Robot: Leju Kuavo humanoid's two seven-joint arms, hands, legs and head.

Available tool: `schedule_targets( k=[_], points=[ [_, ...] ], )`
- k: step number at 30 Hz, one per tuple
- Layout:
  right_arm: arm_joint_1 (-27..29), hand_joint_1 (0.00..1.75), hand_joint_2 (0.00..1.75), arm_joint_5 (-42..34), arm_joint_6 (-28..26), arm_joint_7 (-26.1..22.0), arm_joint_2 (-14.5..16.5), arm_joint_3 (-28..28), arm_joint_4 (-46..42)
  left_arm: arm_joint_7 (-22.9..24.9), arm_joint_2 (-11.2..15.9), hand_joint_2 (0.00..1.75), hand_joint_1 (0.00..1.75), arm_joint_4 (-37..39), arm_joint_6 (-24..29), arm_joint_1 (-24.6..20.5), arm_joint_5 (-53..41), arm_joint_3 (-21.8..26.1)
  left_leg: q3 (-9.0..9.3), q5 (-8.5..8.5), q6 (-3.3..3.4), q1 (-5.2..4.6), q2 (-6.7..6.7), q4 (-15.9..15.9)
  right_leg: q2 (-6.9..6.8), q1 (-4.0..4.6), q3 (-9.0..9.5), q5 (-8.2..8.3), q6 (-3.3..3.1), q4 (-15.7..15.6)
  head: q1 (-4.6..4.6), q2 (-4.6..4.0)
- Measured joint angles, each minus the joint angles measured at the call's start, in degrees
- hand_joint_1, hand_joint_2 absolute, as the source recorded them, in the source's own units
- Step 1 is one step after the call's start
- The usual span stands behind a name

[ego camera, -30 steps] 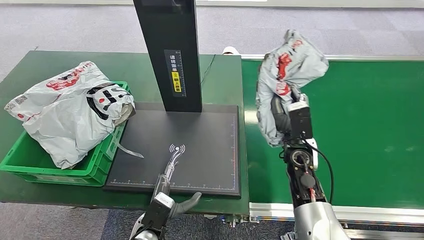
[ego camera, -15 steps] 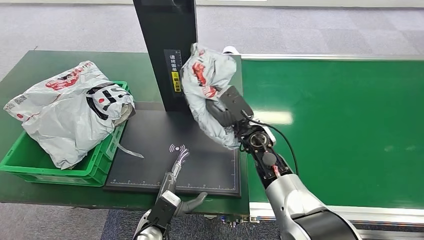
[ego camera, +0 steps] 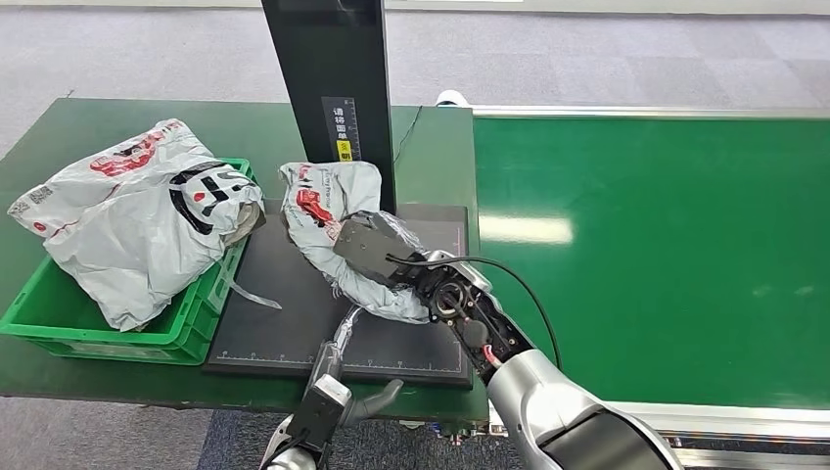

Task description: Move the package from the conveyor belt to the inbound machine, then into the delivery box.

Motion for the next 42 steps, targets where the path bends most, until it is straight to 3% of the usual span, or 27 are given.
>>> schedule_targets(
  k=[4,12,21,27,31,36,42],
  points=[
    [-0.04,0.0,1.75,2.53,-5.06,3.93,0.0,3.43,0.47,0.95,0.11,1.75,0.0,-1.36,-0.23,0.9,-0.17,0.08,0.0,0.0,0.0,0.0,0.0,0.0,0.0,0.0,-0.02,0.0,0.0,0.0,0.0,0.0],
    [-0.05,0.0,1.75,3.84,-11.93,5.07,-1.19,5.59,0.99,0.96,0.72,1.75,0.0,-3.63,2.13,1.46,0.45,0.99,0.0,0.0,0.0,0.0,0.0,0.0,0.0,0.0,-0.02,0.0,0.0,0.0,0.01,0.0],
    [2.18,0.0,1.75,-0.08,-24.63,-4.46,-3.84,1.41,-0.95,-1.26,2.72,1.75,0.0,-10.78,8.08,4.2,1.81,5.51,0.0,-0.01,0.0,0.01,0.0,0.0,0.0,0.01,-0.02,0.0,0.0,0.0,0.01,0.0],
    [3.28,0.0,1.75,-0.38,-26.26,-5.53,-4.53,-0.26,-2.26,-1.63,3.3,1.75,0.0,-13.6,8.93,5.22,1.9,6.65,0.0,0.0,0.0,0.0,-0.01,0.0,0.0,0.0,-0.01,0.0,0.0,0.0,0.01,0.0],
    [4.94,0.0,1.75,-4.99,-29.13,-11.94,-5.0,-3.1,-4.19,-2.39,3.62,1.75,0.0,-17.37,13.19,7.06,1.75,7.62,0.0,-0.01,-0.01,0.01,-0.01,0.0,0.0,0.01,-0.02,-0.01,0.0,0.0,0.0,0.0],
    [10.66,0.0,1.75,-15.87,-26.85,-21.4,-6.17,-9.41,-11.19,-2.79,4.02,1.75,0.0,-25.21,17.85,10.78,0.24,10.49,-0.02,-0.04,-0.02,0.01,-0.01,0.0,-0.01,0.01,-0.02,-0.07,-0.02,0.0,0.01,0.0],
    [22.07,0.0,1.75,-31.99,-15.42,-22.62,-6.67,-15.32,-26.23,-2.94,4.1,1.75,0.0,-31.2,19.62,11.97,-2.28,12.13,-0.03,-0.06,-0.02,0.0,-0.06,-0.01,-0.02,0.0,-0.02,-0.09,-0.02,-0.02,0.01,0.0]
  ],
)
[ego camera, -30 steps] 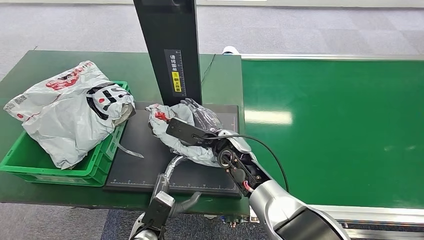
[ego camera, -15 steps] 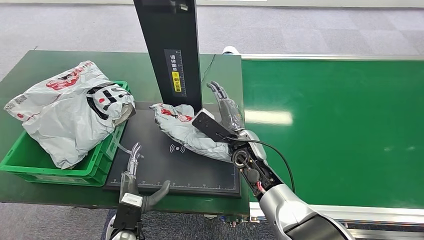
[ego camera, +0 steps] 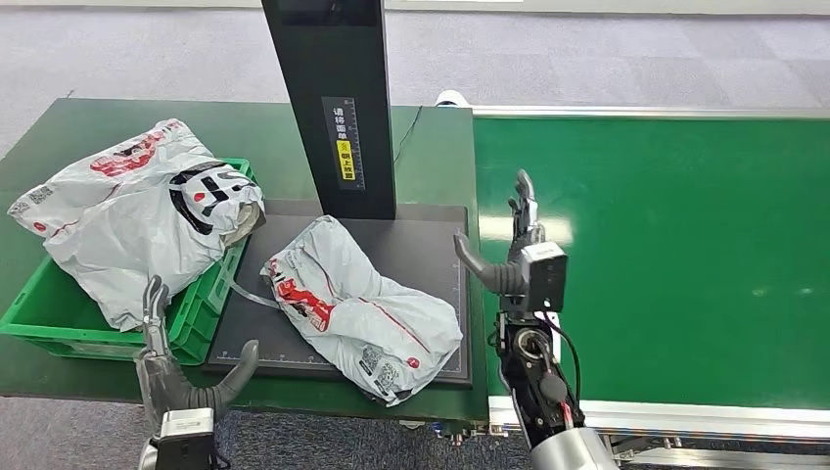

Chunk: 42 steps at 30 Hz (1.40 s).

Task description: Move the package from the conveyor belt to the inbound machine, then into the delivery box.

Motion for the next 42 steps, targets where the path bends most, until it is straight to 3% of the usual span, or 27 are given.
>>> schedule_targets(
  k=[7,14,21,30,41,42],
  points=[
    [9.65,0.0,1.75,-8.44,7.22,-0.03,0.61,-5.77,-10.22,1.79,0.03,1.75,0.0,-0.98,-1.45,-1.43,-3.1,-0.58,0.03,0.0,0.0,0.0,0.01,0.0,0.0,0.0,0.01,0.0,0.0,0.0,0.0,0.0],
    [17.03,0.0,1.75,-11.43,10.26,-0.03,2.55,-9.01,-17.89,6.61,0.25,1.75,0.0,2.88,-5.52,-5.82,-9.46,-4.56,0.03,0.0,0.0,0.0,0.02,0.0,0.01,0.0,0.0,0.0,0.0,-0.01,0.0,0.0],
    [19.18,0.0,1.75,-11.81,11.08,0.25,3.96,-9.45,-20.49,13.72,-0.04,1.75,0.0,19.48,-5.7,-14.67,-22.23,-12.14,0.06,0.02,0.0,-0.01,0.03,0.0,0.01,-0.01,0.03,0.03,-0.01,-0.01,0.01,0.0],
    [19.07,0.0,1.75,-12.8,12.6,0.34,4.28,-9.43,-20.18,15.2,-0.76,1.75,0.0,45.82,-4.62,-25.11,-24.64,-20.11,0.07,0.02,0.0,-0.01,-0.01,0.0,-0.03,-0.01,0.1,0.01,0.0,-0.01,-0.01,0.0],
    [19.93,0.0,1.75,-12.28,11.71,0.08,4.32,-8.76,-20.54,13.4,-0.96,1.75,0.0,55.72,-4.92,-29.85,-23.36,-22.73,0.91,-0.08,0.09,-0.05,-0.36,-0.04,-0.32,-0.09,1.18,-0.21,0.12,-0.05,0.01,0.0],
    [20.26,0.0,1.75,-12.28,11.69,0.08,4.32,-8.66,-20.9,13.34,-0.97,1.75,0.1,56.0,-5.01,-29.99,-23.22,-22.87,0.94,-0.08,0.09,-0.05,-0.36,-0.04,-0.32,-0.09,1.22,-0.21,0.12,-0.05,0.01,0.0]
  ],
)
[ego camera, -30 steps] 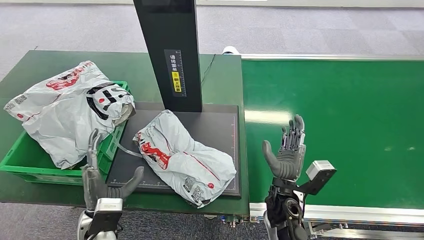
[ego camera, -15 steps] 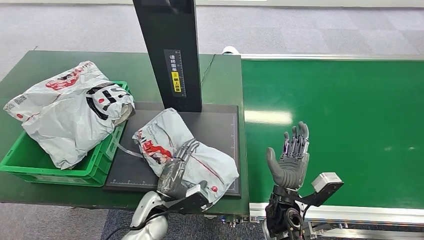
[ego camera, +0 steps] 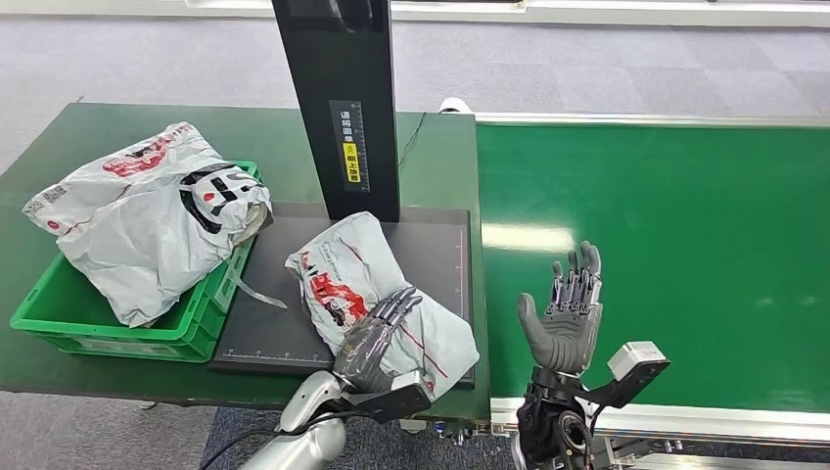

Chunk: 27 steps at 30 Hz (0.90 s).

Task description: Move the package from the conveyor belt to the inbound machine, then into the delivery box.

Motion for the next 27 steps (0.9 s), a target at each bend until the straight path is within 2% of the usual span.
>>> schedule_targets(
  k=[3,4,20,27],
  points=[
    [0.82,0.0,1.75,-0.01,0.0,0.0,-0.01,0.32,-1.06,-0.08,0.01,1.75,1.4,0.55,-0.01,-0.22,0.26,-0.55,0.08,0.01,0.0,0.0,0.0,0.0,0.0,0.0,0.07,0.01,0.0,0.0,-0.01,0.0],
    [1.02,0.0,1.75,-0.02,-0.01,0.0,-0.01,0.43,-1.34,-0.15,0.04,1.75,1.74,0.65,0.03,-0.2,0.27,-0.78,0.09,0.01,-0.01,0.0,0.0,0.0,0.0,0.01,0.08,0.01,-0.01,0.0,-0.01,0.0],
    [2.03,0.0,1.75,-0.49,-0.63,0.0,-0.04,0.82,-1.82,-0.77,0.81,1.75,1.75,-0.16,3.11,0.12,2.74,-2.11,0.03,0.01,-0.05,0.04,0.06,0.0,0.04,0.07,-0.12,0.06,-0.08,0.01,-0.01,0.0],
    [3.18,0.0,1.75,-0.5,-0.74,0.0,-0.04,0.8,-2.13,-3.96,1.78,1.75,1.75,-5.3,6.19,2.53,7.81,-0.45,-0.25,0.0,-0.07,0.05,0.12,0.0,0.08,0.08,-0.44,0.06,-0.09,0.02,-0.01,0.0]
  ],
)
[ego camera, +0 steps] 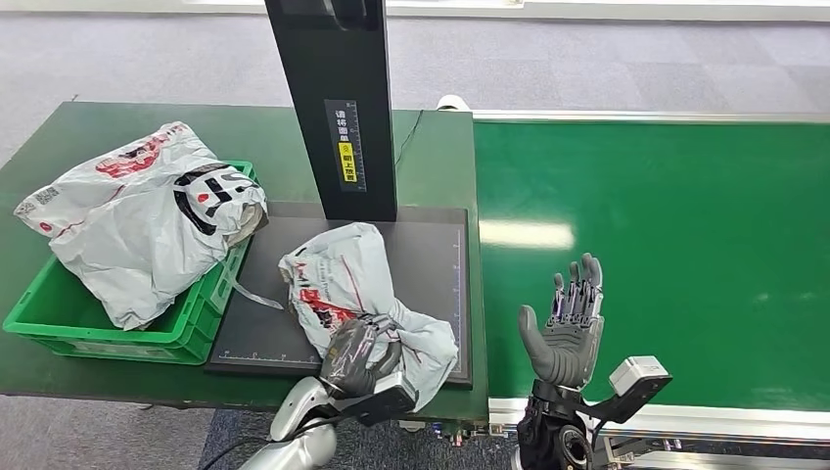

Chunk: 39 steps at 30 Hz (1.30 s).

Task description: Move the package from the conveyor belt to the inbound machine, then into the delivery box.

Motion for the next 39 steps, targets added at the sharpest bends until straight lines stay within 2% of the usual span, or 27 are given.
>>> schedule_targets(
  k=[4,8,14,17,21,28,31,33,36,39],
  points=[
    [0.86,0.0,1.75,0.02,-0.2,0.0,-0.01,-0.09,-0.31,-3.44,1.14,1.75,1.75,-6.56,2.25,2.31,4.86,2.13,-0.16,0.01,-0.01,0.0,0.0,0.0,0.0,0.0,-0.15,0.0,0.0,0.01,0.01,0.0],
    [1.84,0.0,1.75,0.07,-0.56,-0.01,-0.03,-0.4,-0.33,-7.82,2.78,1.75,1.75,-16.81,4.95,4.9,12.04,4.88,-0.25,0.0,-0.01,0.0,0.02,0.0,0.01,0.0,-0.25,-0.02,-0.01,0.01,0.0,0.0],
    [2.33,0.0,1.75,0.11,-0.81,-0.02,-0.04,-0.65,-0.33,-8.84,4.17,1.75,1.75,-25.52,5.33,7.13,14.13,6.68,-0.31,-0.01,-0.02,0.0,0.02,0.0,0.02,0.0,-0.3,-0.03,-0.01,0.01,0.01,0.0],
    [2.39,0.0,1.75,0.22,-0.81,-0.02,-0.03,-0.74,-0.33,-11.38,4.66,1.75,1.75,-29.64,7.67,8.72,20.24,7.35,-0.31,-0.02,-0.03,0.0,0.09,0.0,0.06,0.0,-0.31,-0.02,-0.01,0.01,0.01,0.0],
    [2.68,0.0,1.75,0.7,-0.22,-0.02,-0.02,-1.06,-0.33,-12.43,6.37,1.75,1.75,-40.97,11.0,12.52,31.63,8.53,-0.33,-0.07,-0.08,0.03,0.22,0.0,0.19,0.03,-0.4,-0.04,-0.04,0.01,-0.01,0.0],
    [2.74,0.0,1.75,1.09,0.05,-0.02,-0.02,-1.62,-0.33,-12.52,8.07,1.75,1.75,-53.9,10.83,16.17,36.14,9.94,-0.37,-0.07,-0.09,0.05,0.26,0.0,0.22,0.04,-0.43,-0.08,-0.08,0.01,0.01,0.0],
    [2.75,0.0,1.75,1.3,0.15,-0.02,-0.02,-1.93,-0.31,-12.57,7.63,1.75,1.75,-61.38,5.19,17.56,40.83,12.35,-0.37,-0.08,-0.09,0.04,0.27,0.0,0.23,0.04,-0.43,-0.08,-0.08,0.01,0.0,0.0],
    [2.75,0.0,1.75,1.38,0.4,-0.02,-0.02,-2.29,-0.3,-12.65,5.99,1.75,1.75,-66.17,-4.34,18.43,44.74,15.51,-0.38,-0.08,-0.09,0.04,0.27,0.0,0.22,0.04,-0.44,-0.08,-0.08,0.01,0.01,0.0],
    [2.74,0.0,1.75,1.42,1.16,-0.02,-0.02,-2.92,-0.19,-12.7,1.82,1.75,1.75,-71.17,-21.83,19.6,50.18,21.67,-0.38,-0.1,-0.09,0.04,0.27,0.0,0.23,0.04,-0.45,-0.08,-0.08,0.01,0.01,0.0],
    [2.71,0.0,1.75,1.51,2.02,-0.02,-0.02,-3.69,0.08,-12.7,-2.18,1.75,1.75,-73.76,-32.09,20.17,53.65,27.03,-0.38,-0.1,-0.09,0.04,0.27,0.0,0.23,0.04,-0.44,-0.08,-0.08,0.01,0.01,0.0]
  ],
)
